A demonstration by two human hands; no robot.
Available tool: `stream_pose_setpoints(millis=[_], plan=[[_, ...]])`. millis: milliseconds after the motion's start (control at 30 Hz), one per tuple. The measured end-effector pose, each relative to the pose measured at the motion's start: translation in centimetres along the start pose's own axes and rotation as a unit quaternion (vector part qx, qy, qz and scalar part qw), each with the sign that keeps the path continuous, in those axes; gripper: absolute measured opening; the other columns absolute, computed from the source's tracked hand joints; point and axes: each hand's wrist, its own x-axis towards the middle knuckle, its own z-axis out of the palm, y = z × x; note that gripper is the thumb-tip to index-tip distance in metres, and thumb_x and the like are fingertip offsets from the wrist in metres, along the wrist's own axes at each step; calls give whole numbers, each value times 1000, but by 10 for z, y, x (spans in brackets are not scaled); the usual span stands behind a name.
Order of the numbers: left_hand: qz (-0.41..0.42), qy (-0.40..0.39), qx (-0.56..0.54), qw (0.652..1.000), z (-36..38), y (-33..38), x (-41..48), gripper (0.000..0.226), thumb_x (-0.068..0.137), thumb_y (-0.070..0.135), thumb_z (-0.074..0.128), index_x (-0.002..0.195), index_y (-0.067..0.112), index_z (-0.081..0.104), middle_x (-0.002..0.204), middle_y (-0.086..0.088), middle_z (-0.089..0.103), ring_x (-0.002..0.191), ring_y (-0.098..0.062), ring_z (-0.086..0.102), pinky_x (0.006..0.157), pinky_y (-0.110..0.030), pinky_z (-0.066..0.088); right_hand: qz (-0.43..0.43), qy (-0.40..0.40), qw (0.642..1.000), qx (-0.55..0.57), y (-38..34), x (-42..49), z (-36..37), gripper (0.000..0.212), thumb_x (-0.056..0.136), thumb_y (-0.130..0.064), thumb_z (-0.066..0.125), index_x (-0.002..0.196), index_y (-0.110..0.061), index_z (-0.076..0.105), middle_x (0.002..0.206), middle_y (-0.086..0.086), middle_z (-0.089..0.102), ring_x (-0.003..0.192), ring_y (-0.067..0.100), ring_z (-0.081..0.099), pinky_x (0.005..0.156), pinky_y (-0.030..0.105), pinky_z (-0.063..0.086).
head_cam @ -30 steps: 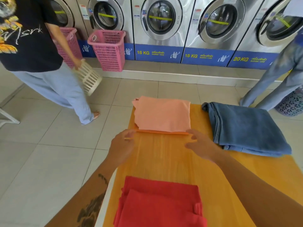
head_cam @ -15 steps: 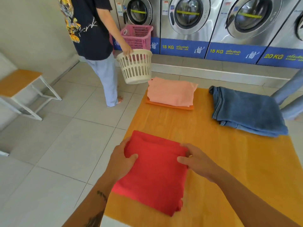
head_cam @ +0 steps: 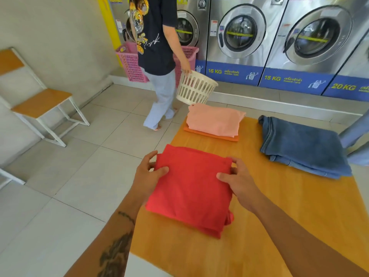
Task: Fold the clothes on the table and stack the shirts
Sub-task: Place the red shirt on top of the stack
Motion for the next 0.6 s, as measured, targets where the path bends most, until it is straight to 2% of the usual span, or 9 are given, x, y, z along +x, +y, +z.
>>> stream_pose_setpoints(millis=[33, 133, 233, 300, 367, 433, 533, 600], plan=[[-36, -14, 11, 999, 1, -3, 2, 71, 84, 18, 75, 145, 32, 41, 118, -4, 61, 107, -24, 63, 94, -47, 52, 25, 4, 1000, -6, 2, 2, -3, 69, 83, -12, 75, 138, -34, 39, 118, 10, 60, 100, 28, 67, 85, 48, 58], [-103, -67, 149, 981, 2, -22, 4, 71, 89, 32, 69, 150, 27, 32, 119, -3, 62, 109, -26, 62, 101, -50, 47, 97, -10, 994, -47, 22, -1, -6, 87, 86, -14, 73, 150, -35, 18, 117, 8, 62, 100, 26, 67, 92, 51, 54], [-123, -59, 157, 978, -1, -31, 11, 69, 87, 41, 68, 147, 29, 36, 120, -2, 64, 109, -27, 62, 100, -52, 47, 101, 17, 995, -14, 38, -3, -2, 83, 88, -11, 71, 151, -33, 22, 111, 3, 63, 97, 24, 67, 88, 53, 55], [-124, -57, 158, 978, 0, -31, 16, 66, 86, 41, 68, 144, 30, 39, 116, -1, 64, 106, -26, 63, 98, -51, 49, 95, 38, 995, 16, 39, -4, 3, 78, 87, -10, 71, 148, -32, 27, 109, 1, 63, 94, 22, 67, 75, 42, 58], [-88, -51, 176, 979, 3, -30, 18, 61, 85, 39, 69, 140, 32, 45, 108, 2, 66, 97, -21, 66, 91, -46, 53, 66, 57, 996, 26, 38, -5, 9, 72, 86, -9, 72, 142, -34, 35, 106, 3, 63, 89, 20, 69, 64, 32, 56], [-24, -46, 188, 981, 8, -25, 19, 57, 83, 38, 69, 136, 36, 49, 98, 5, 68, 88, -13, 67, 81, -37, 55, 33, 62, 997, 19, 35, -5, 14, 69, 84, -11, 73, 139, -39, 40, 105, 5, 63, 88, 20, 70, 61, 31, 57], [21, -62, 153, 986, 14, -20, 18, 60, 81, 37, 71, 136, 46, 47, 100, 4, 65, 90, -11, 65, 83, -32, 54, 3, 47, 999, -13, 34, -4, 18, 76, 83, -17, 76, 141, -45, 36, 111, 0, 60, 95, 17, 67, 75, 37, 60], [14, -98, 133, 986, 15, -20, 16, 71, 83, 32, 71, 142, 49, 38, 120, 5, 59, 106, -13, 60, 95, -35, 50, -7, 33, 999, -26, 37, -4, 21, 83, 82, -14, 77, 146, -41, 31, 118, -6, 59, 100, 12, 65, 86, 40, 58]])
